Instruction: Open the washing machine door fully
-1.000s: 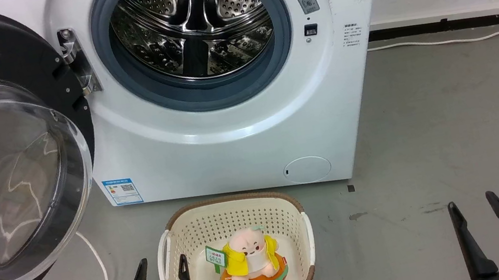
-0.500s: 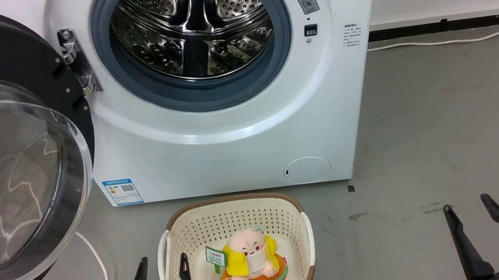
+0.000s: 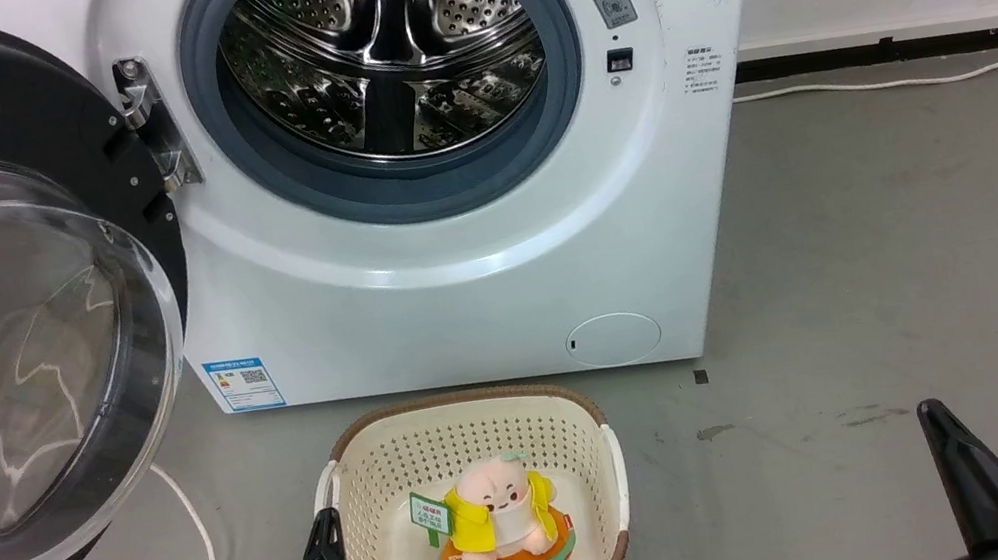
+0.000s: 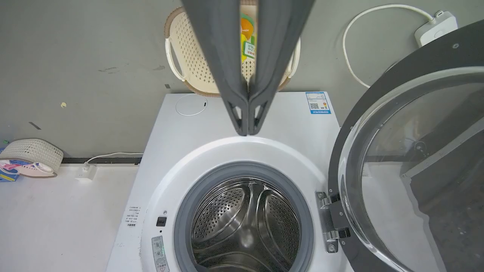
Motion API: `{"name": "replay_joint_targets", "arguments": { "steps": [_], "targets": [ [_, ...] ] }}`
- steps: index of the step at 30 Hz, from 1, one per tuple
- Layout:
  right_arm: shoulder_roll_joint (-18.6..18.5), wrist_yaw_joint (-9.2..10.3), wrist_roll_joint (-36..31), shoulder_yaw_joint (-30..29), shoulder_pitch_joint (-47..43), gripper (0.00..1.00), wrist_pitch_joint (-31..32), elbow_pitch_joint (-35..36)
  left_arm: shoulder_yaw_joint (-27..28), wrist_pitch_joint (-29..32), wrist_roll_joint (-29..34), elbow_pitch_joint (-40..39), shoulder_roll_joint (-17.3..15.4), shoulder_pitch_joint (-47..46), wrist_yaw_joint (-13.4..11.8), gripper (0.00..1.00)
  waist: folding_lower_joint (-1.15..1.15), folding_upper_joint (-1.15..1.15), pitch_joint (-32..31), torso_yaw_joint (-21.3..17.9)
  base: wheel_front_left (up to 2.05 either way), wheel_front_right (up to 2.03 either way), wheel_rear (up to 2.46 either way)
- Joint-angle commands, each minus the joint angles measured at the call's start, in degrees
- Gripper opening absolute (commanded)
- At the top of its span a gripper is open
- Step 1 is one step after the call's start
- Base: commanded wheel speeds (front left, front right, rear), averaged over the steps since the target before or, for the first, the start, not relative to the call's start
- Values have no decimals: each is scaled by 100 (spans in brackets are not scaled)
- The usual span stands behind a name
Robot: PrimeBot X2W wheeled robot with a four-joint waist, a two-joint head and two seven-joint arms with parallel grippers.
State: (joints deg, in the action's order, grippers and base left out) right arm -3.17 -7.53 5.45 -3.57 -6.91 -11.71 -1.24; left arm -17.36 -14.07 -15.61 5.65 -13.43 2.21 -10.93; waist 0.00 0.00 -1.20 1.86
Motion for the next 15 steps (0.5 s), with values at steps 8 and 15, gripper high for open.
{"name": "replay_joint_targets", "arguments": {
  "steps": [8, 15],
  "targets": [
    [3, 1, -50, 26, 76, 0, 87, 14, 163, 116, 170, -59, 95, -26, 107, 0, 0, 0, 9, -14, 0, 0, 0],
    [5, 1, -77, 44, 110, 0, 146, 20, 248, 187, 246, -86, 148, -37, 160, 0, 0, 0, 15, -23, 0, 0, 0]
  ]
}}
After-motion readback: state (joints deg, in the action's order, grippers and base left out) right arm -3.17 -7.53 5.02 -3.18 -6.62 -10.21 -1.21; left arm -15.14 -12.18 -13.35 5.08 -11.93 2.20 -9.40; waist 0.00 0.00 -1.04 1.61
